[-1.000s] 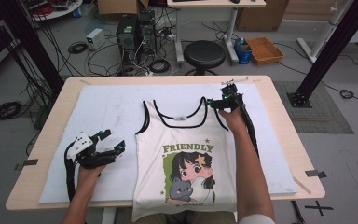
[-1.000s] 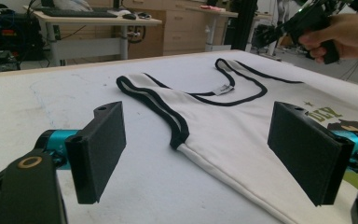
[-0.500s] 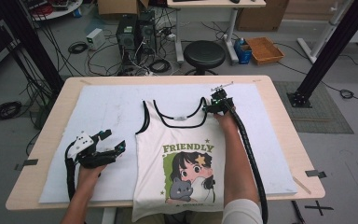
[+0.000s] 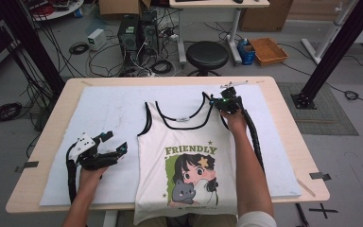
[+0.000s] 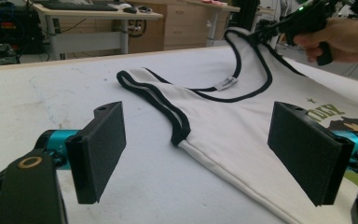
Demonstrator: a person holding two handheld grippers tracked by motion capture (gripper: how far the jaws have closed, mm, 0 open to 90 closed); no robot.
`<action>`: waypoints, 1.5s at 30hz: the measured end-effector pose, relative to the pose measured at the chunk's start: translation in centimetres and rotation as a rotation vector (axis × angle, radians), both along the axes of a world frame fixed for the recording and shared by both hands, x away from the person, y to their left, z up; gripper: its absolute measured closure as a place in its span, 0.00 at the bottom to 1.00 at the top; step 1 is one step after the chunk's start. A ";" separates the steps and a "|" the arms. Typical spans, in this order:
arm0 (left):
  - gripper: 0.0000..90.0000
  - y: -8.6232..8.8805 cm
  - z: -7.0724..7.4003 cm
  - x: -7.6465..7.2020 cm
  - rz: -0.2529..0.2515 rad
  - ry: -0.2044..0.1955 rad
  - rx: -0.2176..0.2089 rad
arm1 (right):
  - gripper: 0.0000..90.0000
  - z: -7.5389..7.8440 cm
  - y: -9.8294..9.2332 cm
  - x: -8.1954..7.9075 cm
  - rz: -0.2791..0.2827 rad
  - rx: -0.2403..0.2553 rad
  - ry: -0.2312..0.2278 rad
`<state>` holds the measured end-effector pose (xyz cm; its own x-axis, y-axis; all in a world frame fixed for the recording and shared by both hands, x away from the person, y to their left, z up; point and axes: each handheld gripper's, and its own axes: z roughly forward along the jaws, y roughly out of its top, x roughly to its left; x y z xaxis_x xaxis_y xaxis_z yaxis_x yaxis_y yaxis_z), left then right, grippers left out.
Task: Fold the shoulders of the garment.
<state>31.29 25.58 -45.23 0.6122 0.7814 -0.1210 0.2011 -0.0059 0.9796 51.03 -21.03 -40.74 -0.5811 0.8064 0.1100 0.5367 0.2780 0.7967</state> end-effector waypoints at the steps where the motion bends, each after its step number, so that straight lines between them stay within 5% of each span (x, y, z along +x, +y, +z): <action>1: 0.21 0.0 0.0 0.0 0.001 0.000 0.001 | 0.96 0.5 -0.3 -0.4 0.010 0.025 -0.014; 6: 0.21 0.0 0.0 0.0 0.002 -0.002 0.004 | 0.96 1.4 -2.0 -2.8 0.074 0.117 -0.044; 24: 0.21 -0.1 0.0 -0.1 -0.004 -0.008 0.010 | 0.93 -1.5 -2.6 -9.9 0.259 0.079 0.033; 25: 0.21 -0.1 0.0 -0.1 -0.005 -0.008 0.011 | 0.85 -1.7 -2.6 -10.3 0.262 0.049 0.041; 27: 0.21 -0.1 0.0 -0.1 -0.003 -0.008 0.012 | 0.61 -1.7 -3.0 -10.8 0.221 0.068 0.028; 31: 0.21 -0.1 0.0 0.0 0.001 -0.005 0.007 | 0.44 -0.1 -3.1 -11.5 0.180 0.102 -0.073; 33: 0.21 0.0 0.0 0.0 0.001 -0.002 0.008 | 0.43 0.5 -2.0 -11.2 0.220 0.103 -0.065; 38: 0.21 -0.1 0.0 -0.1 -0.001 -0.007 0.013 | 0.50 0.3 2.6 -11.1 0.421 -0.001 -0.001; 41: 0.21 -0.2 0.0 -0.1 -0.004 -0.015 0.021 | 0.59 -1.1 4.1 -11.9 0.501 -0.112 0.058; 45: 0.21 -0.2 0.0 -0.2 -0.007 -0.017 0.023 | 0.84 -2.7 3.9 -12.9 0.485 -0.250 0.007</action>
